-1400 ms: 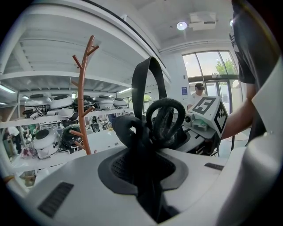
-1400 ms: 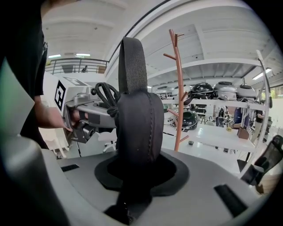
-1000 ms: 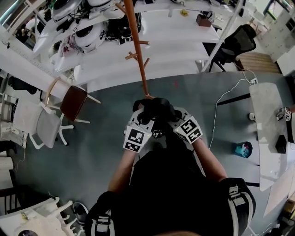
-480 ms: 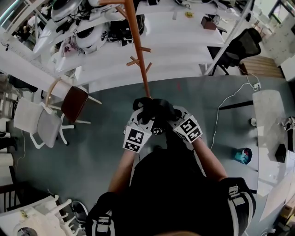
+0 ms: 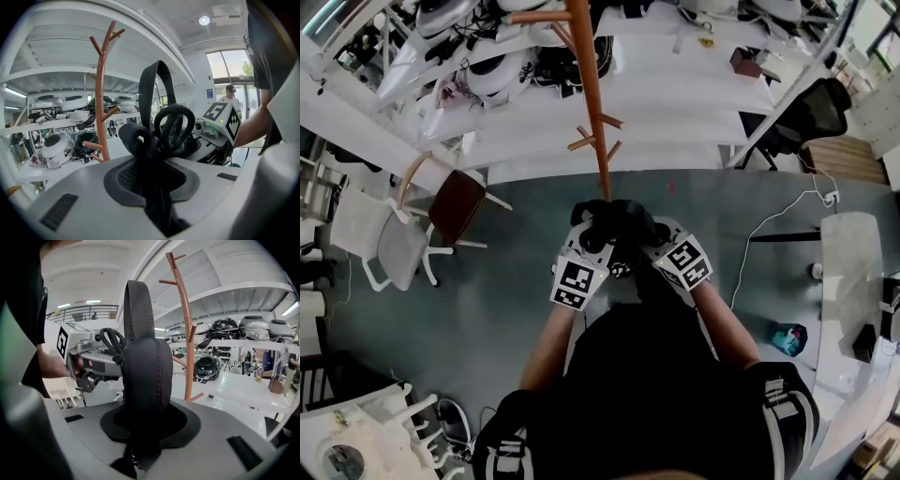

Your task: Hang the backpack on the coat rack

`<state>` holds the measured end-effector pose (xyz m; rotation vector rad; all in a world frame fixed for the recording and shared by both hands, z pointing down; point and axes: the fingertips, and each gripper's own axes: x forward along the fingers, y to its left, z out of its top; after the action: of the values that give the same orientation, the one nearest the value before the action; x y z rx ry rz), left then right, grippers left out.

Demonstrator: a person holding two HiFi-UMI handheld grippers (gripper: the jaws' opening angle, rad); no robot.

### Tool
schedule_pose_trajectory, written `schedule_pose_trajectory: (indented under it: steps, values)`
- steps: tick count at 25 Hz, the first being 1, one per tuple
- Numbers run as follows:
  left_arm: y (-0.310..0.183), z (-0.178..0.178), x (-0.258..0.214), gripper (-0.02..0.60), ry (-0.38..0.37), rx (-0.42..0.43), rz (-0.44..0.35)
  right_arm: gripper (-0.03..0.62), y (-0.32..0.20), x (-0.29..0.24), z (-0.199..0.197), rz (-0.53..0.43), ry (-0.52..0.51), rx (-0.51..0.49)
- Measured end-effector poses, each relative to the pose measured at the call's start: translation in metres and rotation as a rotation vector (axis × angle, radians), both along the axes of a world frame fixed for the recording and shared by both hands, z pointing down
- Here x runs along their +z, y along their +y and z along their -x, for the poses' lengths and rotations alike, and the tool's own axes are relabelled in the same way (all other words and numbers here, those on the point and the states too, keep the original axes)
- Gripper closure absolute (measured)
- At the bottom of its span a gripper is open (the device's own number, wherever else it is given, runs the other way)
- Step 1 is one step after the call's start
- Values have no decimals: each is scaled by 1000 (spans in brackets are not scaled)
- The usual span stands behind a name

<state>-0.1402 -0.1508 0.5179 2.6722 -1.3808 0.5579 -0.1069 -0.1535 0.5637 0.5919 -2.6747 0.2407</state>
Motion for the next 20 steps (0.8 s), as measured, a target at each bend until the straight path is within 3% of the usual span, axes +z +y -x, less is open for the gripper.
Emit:
schedule_pose_trajectory:
  steps: [20]
  values:
    - [-113, -4, -22, 497, -7, -118, -14, 471, -120, -17, -5, -12, 5, -130]
